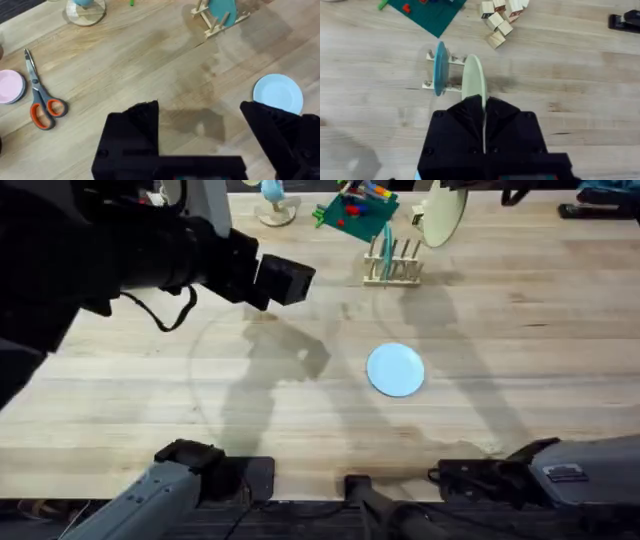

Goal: Pick up the plates from the table one by one and place each into a slot on the dish rack.

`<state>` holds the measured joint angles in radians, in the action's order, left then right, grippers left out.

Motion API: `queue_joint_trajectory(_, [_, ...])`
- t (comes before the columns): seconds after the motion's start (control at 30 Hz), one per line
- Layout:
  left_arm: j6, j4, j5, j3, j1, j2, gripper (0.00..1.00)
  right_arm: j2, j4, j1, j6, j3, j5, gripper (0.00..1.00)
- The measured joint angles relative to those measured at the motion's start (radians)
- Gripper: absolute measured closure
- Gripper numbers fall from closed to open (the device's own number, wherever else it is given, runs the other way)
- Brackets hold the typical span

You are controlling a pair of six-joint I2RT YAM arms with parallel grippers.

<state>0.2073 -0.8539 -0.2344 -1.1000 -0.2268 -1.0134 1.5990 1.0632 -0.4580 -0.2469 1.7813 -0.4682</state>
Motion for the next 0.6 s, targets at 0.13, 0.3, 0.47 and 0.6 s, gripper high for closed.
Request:
queue_joint_trajectory(0.13, [0.000,0.000,0.000,0.000,0.000,0.000,0.007,0.000,0.001,-0.002,-0.004,0.000,-0.018,0.972])
queue_joint_trajectory(0.3, [0.000,0.000,0.000,0.000,0.000,0.000,0.007,0.027,0.001,-0.012,-0.008,0.005,-0.032,0.972])
queue_joint_trajectory(0.47, [0.000,0.000,0.000,0.000,0.000,0.000,0.006,0.082,-0.001,-0.023,-0.013,0.006,-0.033,0.972])
queue_joint_trajectory(0.6, [0.000,0.000,0.000,0.000,0.000,0.000,0.006,0.122,-0.020,-0.024,-0.018,0.006,-0.039,0.972])
